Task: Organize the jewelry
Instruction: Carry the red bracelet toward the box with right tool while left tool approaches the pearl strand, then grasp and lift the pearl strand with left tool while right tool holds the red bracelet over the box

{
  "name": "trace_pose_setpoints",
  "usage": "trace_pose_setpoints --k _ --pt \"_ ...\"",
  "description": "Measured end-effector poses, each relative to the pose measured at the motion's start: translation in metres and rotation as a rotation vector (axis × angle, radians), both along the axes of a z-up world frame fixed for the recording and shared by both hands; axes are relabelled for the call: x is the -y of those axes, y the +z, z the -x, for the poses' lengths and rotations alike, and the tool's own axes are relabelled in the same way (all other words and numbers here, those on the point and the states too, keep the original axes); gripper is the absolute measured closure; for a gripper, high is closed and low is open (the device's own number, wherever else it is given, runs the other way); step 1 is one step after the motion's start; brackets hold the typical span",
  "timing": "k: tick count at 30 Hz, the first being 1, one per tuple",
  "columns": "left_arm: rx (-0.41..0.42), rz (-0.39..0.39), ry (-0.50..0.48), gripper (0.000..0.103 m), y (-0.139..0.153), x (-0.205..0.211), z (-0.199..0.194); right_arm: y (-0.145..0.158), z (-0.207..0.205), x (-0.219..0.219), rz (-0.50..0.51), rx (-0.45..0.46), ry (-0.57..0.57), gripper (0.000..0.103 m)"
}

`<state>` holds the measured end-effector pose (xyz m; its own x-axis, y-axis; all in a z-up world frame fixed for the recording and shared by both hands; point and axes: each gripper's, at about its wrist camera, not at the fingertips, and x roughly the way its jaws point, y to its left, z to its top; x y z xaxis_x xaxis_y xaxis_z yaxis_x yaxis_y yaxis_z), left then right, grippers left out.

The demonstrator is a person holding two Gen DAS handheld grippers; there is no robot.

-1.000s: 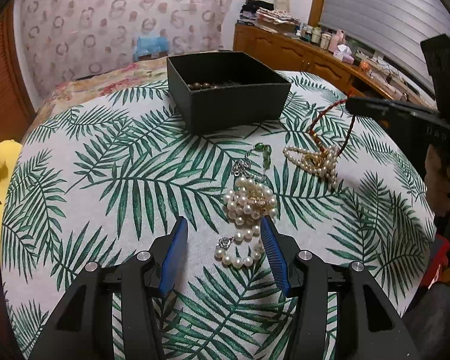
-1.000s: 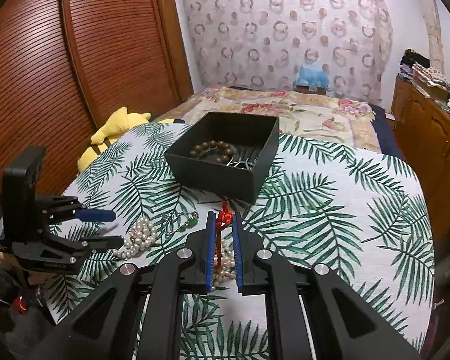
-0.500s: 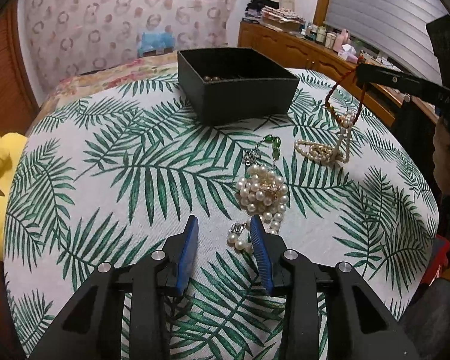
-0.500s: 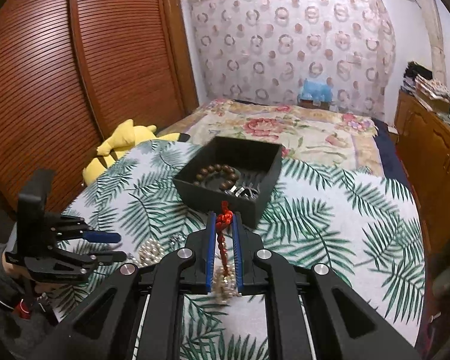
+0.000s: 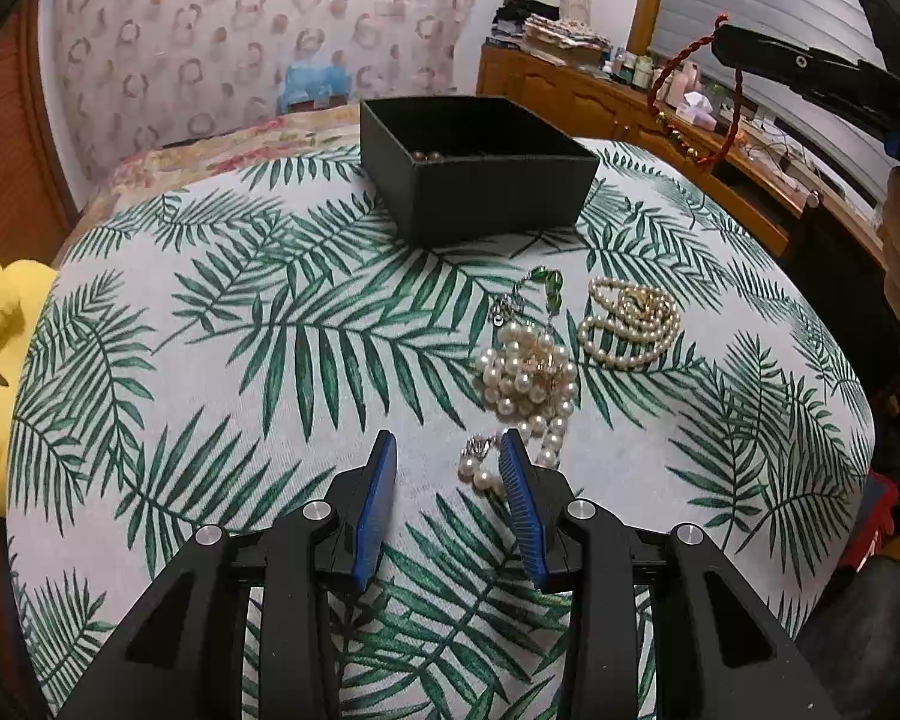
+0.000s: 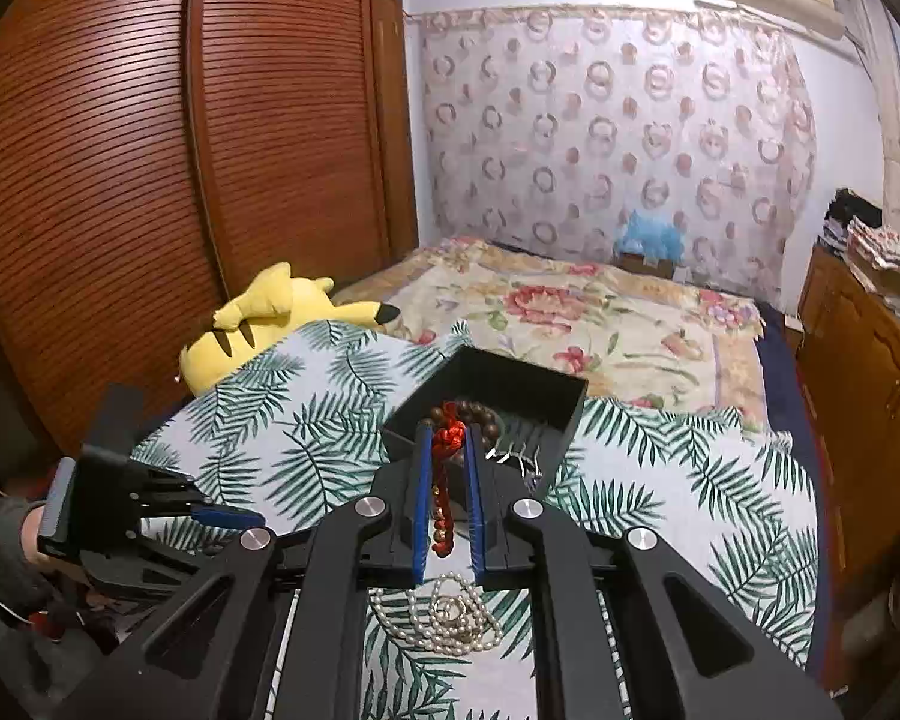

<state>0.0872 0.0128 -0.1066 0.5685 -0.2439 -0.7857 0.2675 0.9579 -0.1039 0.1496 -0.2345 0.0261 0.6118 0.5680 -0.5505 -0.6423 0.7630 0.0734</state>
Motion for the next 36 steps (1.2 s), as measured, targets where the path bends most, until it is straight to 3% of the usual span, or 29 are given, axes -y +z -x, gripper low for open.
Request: trace_pose_setpoints --k 7,12,17,26,29,31,36 --pt "-0.007 -0.014 -0.015 0.070 -0.004 0.006 -0.003 -0.018 -0.004 0.001 0.014 -0.039 -0.019 0.091" --pt "-0.016 -0.035 -0.010 0.083 -0.006 0.010 -0.009 -0.026 -0.006 0.005 0.021 -0.056 -0.032 0.091" --pt "-0.032 -0.038 0.008 0.084 -0.005 0.007 -0.008 -0.033 -0.006 0.009 0.026 -0.068 -0.040 0.091" --pt "-0.047 -0.143 -0.022 0.084 -0.006 0.010 -0.006 -0.041 -0.006 0.007 0.024 -0.083 -0.030 0.091" --pt "-0.045 -0.133 -0.034 0.086 -0.006 0.010 -0.007 -0.043 -0.006 0.006 0.023 -0.084 -0.026 0.091" --pt "-0.041 -0.119 -0.040 0.096 -0.006 0.010 -0.007 -0.045 -0.005 0.007 0.026 -0.085 -0.025 0.091" --pt "-0.005 -0.067 -0.041 0.097 0.002 0.010 -0.002 -0.048 -0.005 0.010 0.031 -0.095 -0.035 0.091"
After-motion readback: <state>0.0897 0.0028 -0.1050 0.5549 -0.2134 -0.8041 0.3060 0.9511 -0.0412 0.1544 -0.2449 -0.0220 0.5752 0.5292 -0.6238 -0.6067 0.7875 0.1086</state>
